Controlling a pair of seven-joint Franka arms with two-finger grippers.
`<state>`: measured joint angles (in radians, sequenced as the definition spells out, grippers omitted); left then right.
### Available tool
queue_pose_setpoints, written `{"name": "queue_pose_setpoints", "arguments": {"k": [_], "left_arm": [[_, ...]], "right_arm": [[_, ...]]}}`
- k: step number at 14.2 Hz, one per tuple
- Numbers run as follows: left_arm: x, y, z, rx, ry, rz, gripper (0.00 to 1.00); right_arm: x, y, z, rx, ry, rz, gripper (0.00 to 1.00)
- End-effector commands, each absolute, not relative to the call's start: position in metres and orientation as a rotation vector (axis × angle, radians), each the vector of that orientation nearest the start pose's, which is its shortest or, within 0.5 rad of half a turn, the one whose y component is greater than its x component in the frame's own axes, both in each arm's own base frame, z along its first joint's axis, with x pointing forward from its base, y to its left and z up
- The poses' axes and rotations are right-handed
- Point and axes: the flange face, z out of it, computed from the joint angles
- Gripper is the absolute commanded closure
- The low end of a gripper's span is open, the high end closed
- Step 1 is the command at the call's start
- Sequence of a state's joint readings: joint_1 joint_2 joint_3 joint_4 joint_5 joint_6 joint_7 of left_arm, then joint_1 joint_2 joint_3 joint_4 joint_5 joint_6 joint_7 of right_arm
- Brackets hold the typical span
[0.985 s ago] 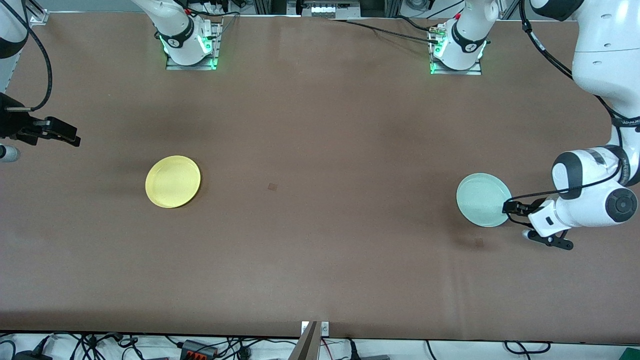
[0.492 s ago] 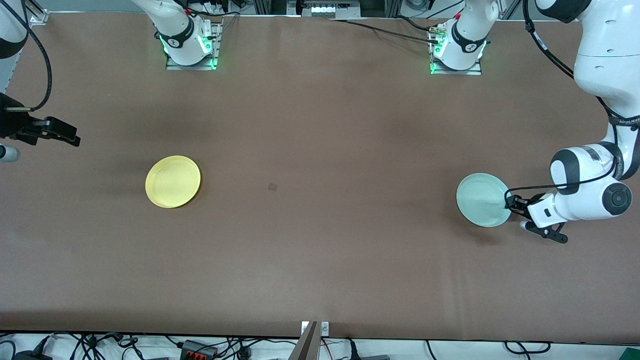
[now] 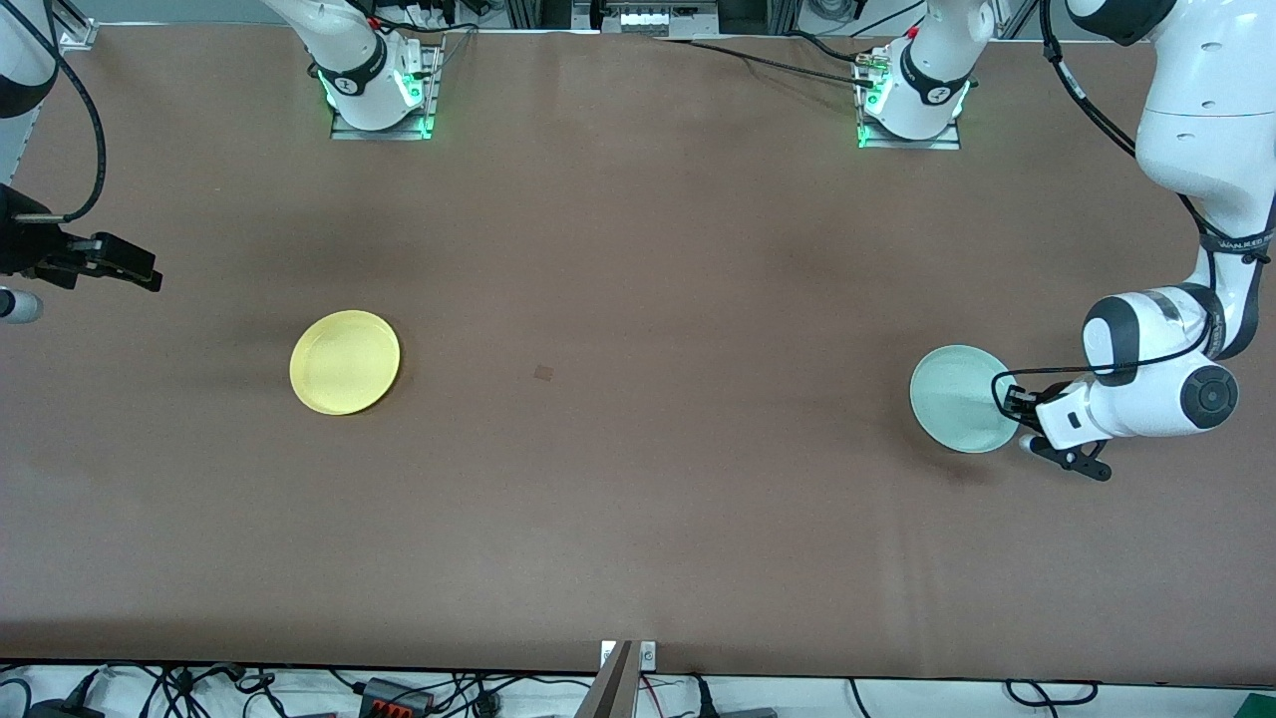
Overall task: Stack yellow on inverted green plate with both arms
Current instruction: 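Lower the left gripper to the rim of the green plate, then grasp the green plate with the left gripper while the right gripper reaches yellow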
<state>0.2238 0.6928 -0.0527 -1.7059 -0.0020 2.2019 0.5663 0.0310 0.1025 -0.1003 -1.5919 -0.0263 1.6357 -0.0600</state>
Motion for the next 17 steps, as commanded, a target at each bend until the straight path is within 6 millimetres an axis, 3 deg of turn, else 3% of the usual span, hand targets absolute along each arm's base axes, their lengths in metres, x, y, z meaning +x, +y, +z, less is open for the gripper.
{"name": "queue_pose_setpoints", "arguments": {"k": [1,3,7,11,13,17], "left_arm": [[0.643,0.116,0.189,-3.159,0.715,0.233,0.99],[0.650,0.111,0.218,-3.143,0.715,0.168,0.99],[0.669,0.078,0.309,-3.095,0.762,0.098,0.99],[0.694,0.021,0.386,-2.986,0.732,0.151,0.99],[0.693,-0.028,0.400,-2.934,0.693,0.177,0.99],[0.679,-0.124,0.398,-2.778,0.522,0.173,0.99]], "right_arm": [[0.585,-0.040,0.563,-3.171,-0.011,0.108,0.00],[0.586,-0.041,0.559,-3.169,-0.009,0.117,0.00],[0.586,-0.042,0.553,-3.165,-0.001,0.138,0.00],[0.601,-0.045,0.507,-3.155,0.013,0.254,0.00],[0.607,-0.051,0.473,-3.142,0.027,0.350,0.00],[0.621,-0.051,0.379,-3.097,0.035,0.571,0.00]]}}
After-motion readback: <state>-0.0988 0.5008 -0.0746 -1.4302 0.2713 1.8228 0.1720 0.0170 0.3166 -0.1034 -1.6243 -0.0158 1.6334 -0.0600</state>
